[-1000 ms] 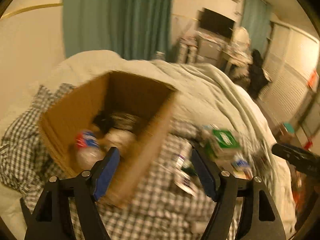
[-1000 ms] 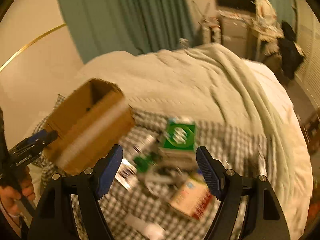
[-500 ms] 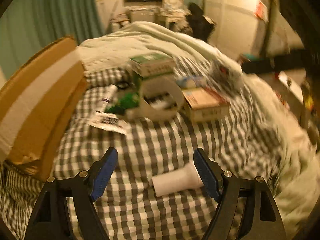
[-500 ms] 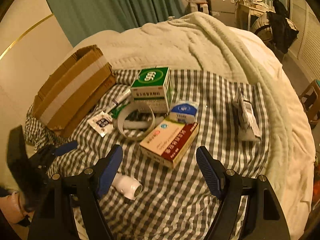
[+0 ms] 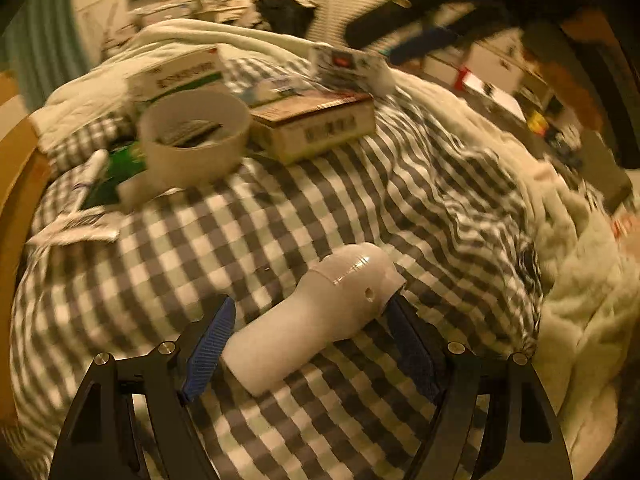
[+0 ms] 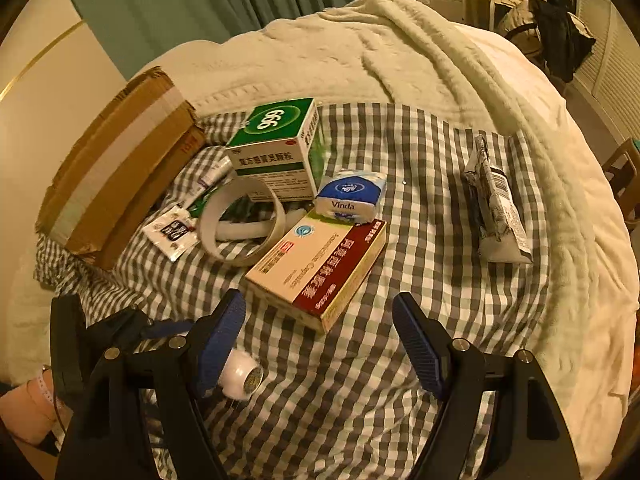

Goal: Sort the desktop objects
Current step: 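Grasp the white cup-shaped object with the left gripper while the right grasps the amoxicillin box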

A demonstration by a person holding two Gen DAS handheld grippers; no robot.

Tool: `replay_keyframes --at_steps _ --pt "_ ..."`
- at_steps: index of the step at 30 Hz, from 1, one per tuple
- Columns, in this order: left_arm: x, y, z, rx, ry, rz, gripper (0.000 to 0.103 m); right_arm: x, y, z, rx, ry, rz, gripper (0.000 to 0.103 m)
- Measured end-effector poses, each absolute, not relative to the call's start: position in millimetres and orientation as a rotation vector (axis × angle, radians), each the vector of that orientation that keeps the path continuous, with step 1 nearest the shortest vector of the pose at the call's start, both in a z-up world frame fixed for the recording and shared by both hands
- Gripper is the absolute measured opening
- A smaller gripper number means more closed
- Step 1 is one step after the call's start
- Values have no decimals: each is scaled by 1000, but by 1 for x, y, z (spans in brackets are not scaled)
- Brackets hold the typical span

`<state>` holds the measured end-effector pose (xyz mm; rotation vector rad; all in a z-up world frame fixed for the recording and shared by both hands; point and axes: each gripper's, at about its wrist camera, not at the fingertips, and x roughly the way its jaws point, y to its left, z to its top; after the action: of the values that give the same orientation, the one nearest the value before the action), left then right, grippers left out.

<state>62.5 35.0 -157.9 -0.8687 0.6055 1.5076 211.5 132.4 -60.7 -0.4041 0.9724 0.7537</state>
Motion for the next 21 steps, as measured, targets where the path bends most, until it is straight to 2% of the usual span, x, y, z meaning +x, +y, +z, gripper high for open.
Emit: replay_keyframes --at_steps 5,6,7,8,10,12,15,21 --pt "63 53 -169 -879 612 1450 80 220 152 -74 -427 1000 743 76" --pt "66 54 -171 -861 627 1448 74 221 157 -79 -426 1015 742 76" --pt "70 55 -173 -848 632 1441 62 223 160 -82 -425 1024 739 76" --pt "73 55 -176 -856 633 1439 55 224 167 -88 -435 1036 731 77" --pt "77 55 -179 -870 636 1465 48 224 178 -98 -470 1042 703 85" --pt "79 55 -179 -883 635 1485 45 223 186 -105 -488 1037 678 92" --pt "76 53 -176 -943 601 1523 45 223 198 -114 -530 1022 610 98" --pt "45 34 -165 -1054 493 1591 45 229 198 -123 -573 1008 586 99"
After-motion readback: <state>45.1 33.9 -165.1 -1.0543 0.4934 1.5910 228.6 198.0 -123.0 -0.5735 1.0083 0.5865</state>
